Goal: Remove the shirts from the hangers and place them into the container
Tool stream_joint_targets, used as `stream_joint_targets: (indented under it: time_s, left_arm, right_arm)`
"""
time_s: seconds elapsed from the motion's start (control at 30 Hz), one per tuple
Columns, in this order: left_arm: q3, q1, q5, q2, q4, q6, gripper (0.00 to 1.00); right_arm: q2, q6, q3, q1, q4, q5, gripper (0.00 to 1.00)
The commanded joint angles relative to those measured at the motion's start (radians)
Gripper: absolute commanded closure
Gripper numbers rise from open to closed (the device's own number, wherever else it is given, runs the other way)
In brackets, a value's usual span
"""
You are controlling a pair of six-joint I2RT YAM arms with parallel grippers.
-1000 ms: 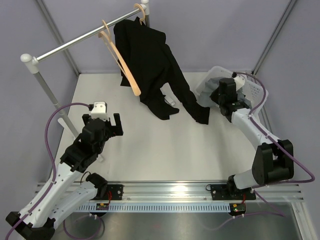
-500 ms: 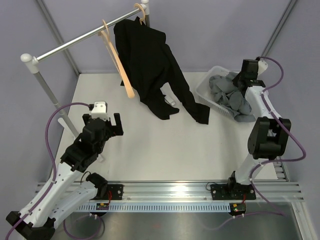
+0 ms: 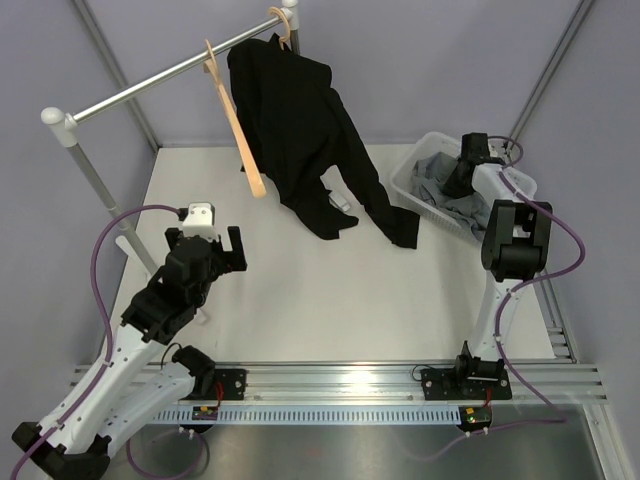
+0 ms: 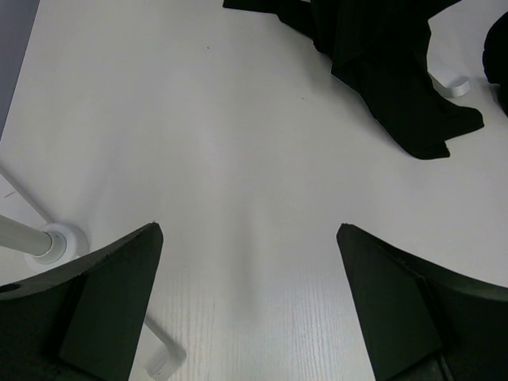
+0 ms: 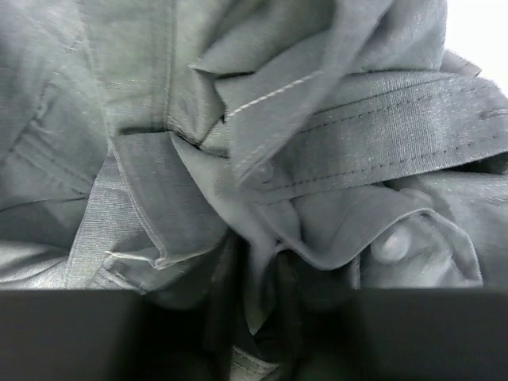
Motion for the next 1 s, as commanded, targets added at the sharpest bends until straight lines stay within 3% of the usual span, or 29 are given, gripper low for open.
stream_joint_targets:
  time_s: [0.0,0.23,0.43,0.63,0.77,0.97]
  left_arm:
    - [-0.007,0.003,0.005,-0.004,0.030,0.011,0.01]
    - [-0.004,0.003,0.017,-0.017,0.030,0.010,0.01]
    - [-0.001,0.003,0.030,-0.050,0.029,0.008,0.01]
    - [-0.001,0.003,0.039,-0.093,0.029,0.002,0.01]
    - [0.000,0.003,0.047,-0.111,0.030,0.000,0.01]
    - [0.002,0.003,0.077,-0.117,0.032,-0.009,0.01]
  right_arm:
    - [-0.048,-0.043,0.050,0.008,-0.062,-0.023,0.63]
    - [-0.280,-0.082,0.047,0.008,-0.062,0.036,0.36]
    - [-0.505,-0.090,-0.059,0.008,-0.038,0.074,0.12]
    - [-0.755,-0.057,-0.293,0.008,-0.022,0.083,0.07]
    - [-0.925,-0.030,-0.541,0.009,0.035,0.028,0.08]
    - [-1.009,-0.034,-0.717,0.021,0.061,-0.003,0.07]
